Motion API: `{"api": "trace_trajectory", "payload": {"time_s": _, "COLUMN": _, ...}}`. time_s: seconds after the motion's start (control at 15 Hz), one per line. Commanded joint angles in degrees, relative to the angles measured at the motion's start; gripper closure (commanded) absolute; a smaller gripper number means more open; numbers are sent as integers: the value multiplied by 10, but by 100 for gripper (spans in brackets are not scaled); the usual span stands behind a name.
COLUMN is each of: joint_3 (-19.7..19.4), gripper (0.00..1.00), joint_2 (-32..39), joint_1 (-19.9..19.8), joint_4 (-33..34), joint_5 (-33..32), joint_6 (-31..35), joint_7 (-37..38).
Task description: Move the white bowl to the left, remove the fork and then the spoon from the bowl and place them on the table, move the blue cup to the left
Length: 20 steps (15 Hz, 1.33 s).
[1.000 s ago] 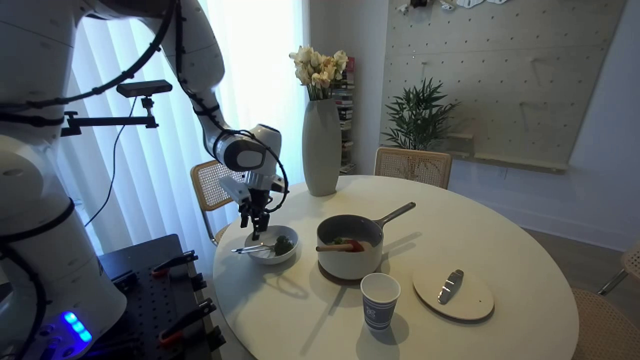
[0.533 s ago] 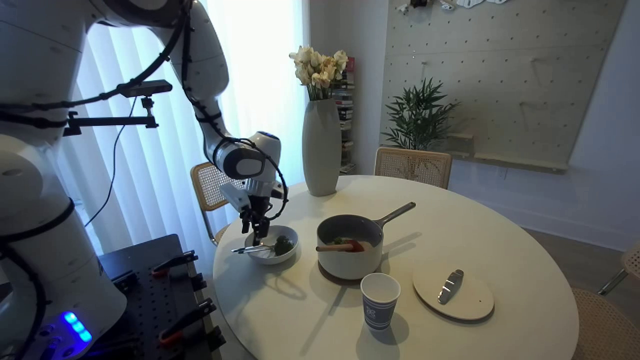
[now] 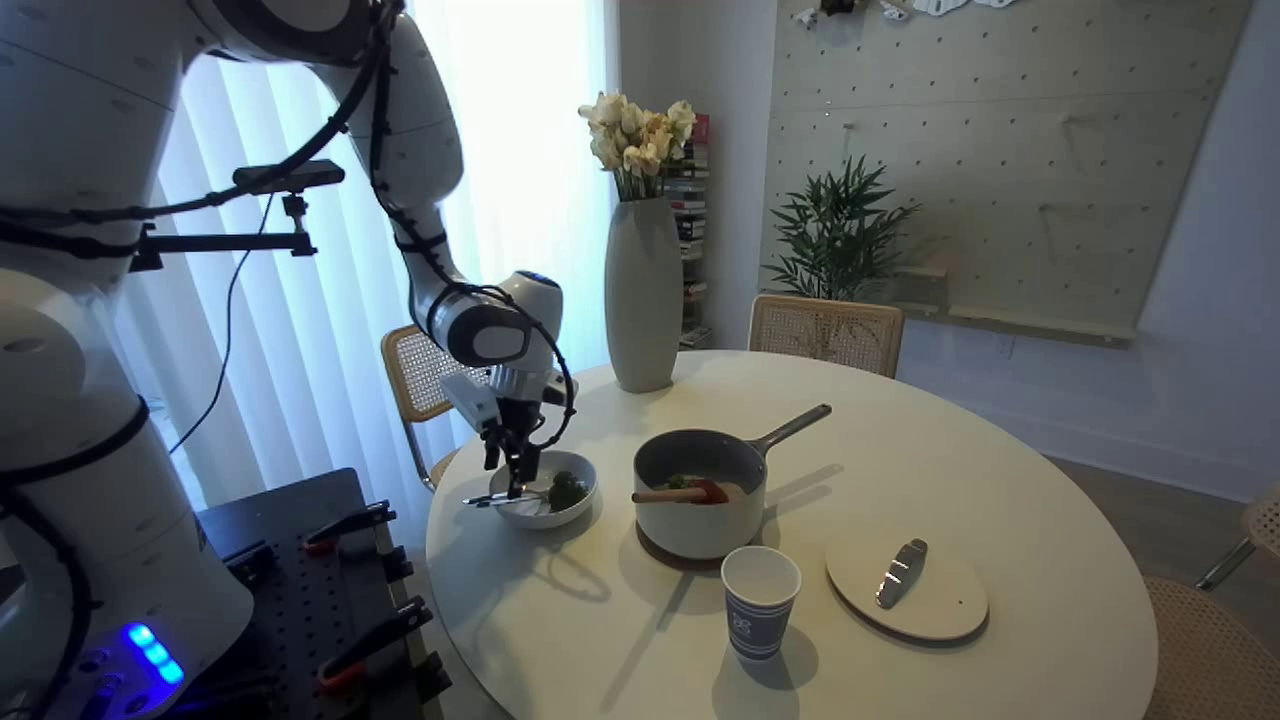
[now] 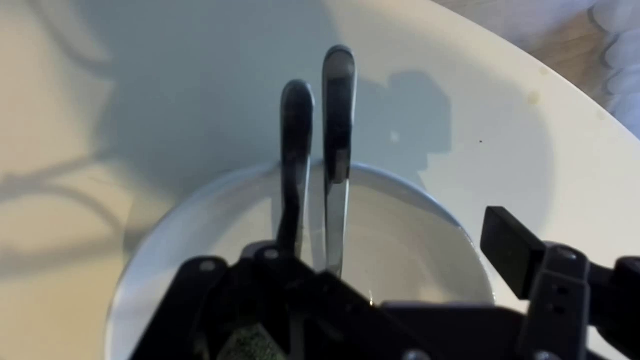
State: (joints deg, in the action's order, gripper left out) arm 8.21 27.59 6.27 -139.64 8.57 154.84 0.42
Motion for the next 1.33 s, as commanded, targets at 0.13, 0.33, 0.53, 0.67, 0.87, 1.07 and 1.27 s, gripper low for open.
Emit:
{"api": "trace_trajectory", "payload": {"time_s": 0.13, "joint_3": -2, "gripper": 11, "joint_2": 13, "joint_1": -1, "joint_4": 10, "joint_5": 1, "joint_6": 11, "joint_7": 17}}
{"api": "trace_trajectory", "payload": {"time_s": 0.33, "joint_3": -3, "gripper": 12, "joint_2": 16, "joint_1": -1, "joint_4": 14, "joint_5": 2, "joint_6": 10, "joint_7": 20}}
{"api": "trace_trajectory", "payload": {"time_s": 0.53, "joint_3": -2, "gripper": 12, "joint_2": 18, "joint_1": 0, "joint_4": 19, "joint_5": 3, "joint_6": 11, "joint_7": 22}}
{"api": "trace_trajectory", "payload": {"time_s": 0.67, "joint_3": -3, "gripper": 12, "joint_2": 21, "joint_1": 3, "joint_4": 24, "joint_5": 2, "joint_6": 9, "joint_7": 26}}
{"api": "trace_trajectory", "payload": {"time_s": 0.87, "joint_3": -3, "gripper": 12, "joint_2": 25, "joint_1": 7, "joint_4": 31, "joint_5": 1, "joint_6": 8, "joint_7": 35}}
{"api": "trace_trajectory", "payload": {"time_s": 1.07, "joint_3": -2, "gripper": 12, "joint_2": 31, "joint_1": 9, "joint_4": 38, "joint_5": 0, "joint_6": 8, "joint_7": 41}}
{"api": "trace_trajectory", "payload": {"time_s": 1.27, "joint_3": -3, "gripper": 10, "joint_2": 35, "joint_1": 11, "joint_4": 43, "joint_5": 0, "joint_6": 8, "joint_7": 42}}
